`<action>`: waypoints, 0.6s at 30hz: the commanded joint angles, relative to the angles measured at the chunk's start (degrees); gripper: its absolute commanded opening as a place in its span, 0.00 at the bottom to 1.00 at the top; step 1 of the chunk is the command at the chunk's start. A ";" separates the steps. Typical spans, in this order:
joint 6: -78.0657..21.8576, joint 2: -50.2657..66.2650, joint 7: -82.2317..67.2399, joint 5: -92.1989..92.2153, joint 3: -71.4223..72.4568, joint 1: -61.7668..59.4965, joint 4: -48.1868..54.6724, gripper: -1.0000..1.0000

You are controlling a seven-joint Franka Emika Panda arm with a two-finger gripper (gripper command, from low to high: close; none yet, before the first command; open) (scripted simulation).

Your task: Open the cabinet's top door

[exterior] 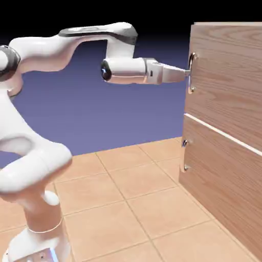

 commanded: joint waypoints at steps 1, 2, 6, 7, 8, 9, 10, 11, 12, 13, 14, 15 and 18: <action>-0.03 -0.19 -1.85 2.50 0.99 -0.94 0.64 0.50; -0.05 -0.38 -3.70 4.99 1.98 -1.88 1.28 0.50; -0.16 -1.14 -11.09 14.96 5.93 -5.65 3.84 0.50; -0.18 -1.28 -12.46 16.80 6.66 -6.34 4.31 0.50; -0.18 -1.28 -12.46 16.80 6.66 -6.34 4.31 0.50; -0.22 -0.77 -12.50 16.88 8.25 -8.52 5.86 0.50; -0.26 -0.32 -12.53 16.95 9.66 -10.47 7.24 0.50; -0.30 0.18 -12.56 17.02 11.19 -12.57 8.74 0.50; -0.35 0.67 -12.60 17.10 12.72 -14.67 10.23 0.50; -0.39 1.12 -12.63 17.16 14.14 -16.63 11.62 0.50; -0.42 1.52 -12.66 17.22 15.38 -18.33 12.83 0.50; -0.42 1.52 -12.66 17.22 15.38 -18.34 12.83 0.00; -1.66 3.00 -14.82 17.23 12.48 -14.19 10.20 0.00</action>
